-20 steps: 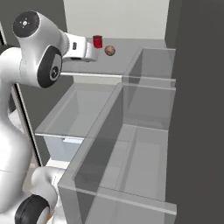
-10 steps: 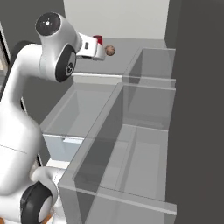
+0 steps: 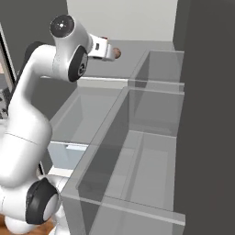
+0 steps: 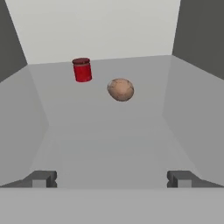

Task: Pick the egg and butter from the fridge and place them by the bowl for mixing.

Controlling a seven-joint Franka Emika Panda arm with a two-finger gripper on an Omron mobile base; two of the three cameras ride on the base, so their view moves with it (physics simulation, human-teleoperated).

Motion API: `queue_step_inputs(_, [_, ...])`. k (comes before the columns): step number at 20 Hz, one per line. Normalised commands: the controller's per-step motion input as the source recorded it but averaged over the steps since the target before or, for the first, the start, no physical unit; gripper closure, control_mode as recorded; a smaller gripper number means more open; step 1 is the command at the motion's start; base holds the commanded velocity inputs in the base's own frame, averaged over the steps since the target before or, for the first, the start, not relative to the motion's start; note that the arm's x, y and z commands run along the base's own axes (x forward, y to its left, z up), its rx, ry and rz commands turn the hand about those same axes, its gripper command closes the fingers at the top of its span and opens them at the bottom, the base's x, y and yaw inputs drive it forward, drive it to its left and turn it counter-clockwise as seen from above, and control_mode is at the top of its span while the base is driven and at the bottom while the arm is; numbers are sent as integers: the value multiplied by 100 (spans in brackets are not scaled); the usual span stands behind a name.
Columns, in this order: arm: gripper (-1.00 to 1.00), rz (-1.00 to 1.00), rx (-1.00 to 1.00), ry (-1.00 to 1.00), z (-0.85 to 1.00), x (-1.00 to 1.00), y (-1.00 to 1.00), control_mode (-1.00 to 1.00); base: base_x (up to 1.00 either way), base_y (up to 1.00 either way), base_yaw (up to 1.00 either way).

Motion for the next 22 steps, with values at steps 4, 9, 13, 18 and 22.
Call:
queue_step_inputs(4, [-100, 2, 0, 0, -8, 39, 0, -100, 0, 0, 0])
queue_step_inputs(9, [-100, 2, 0, -1, -10, 33, -4, -100, 0, 0, 0])
queue_step_inputs(13, [-100, 1, 0, -2, -1, 37, -10, -100, 0, 0, 0])
queue_step_inputs(18, [-100, 0, 0, 0, 0, 38, -19, -100, 0, 0, 0])
queue_step_inputs(22, [-100, 0, 0, 0, -3, 41, -11, -100, 0, 0, 0])
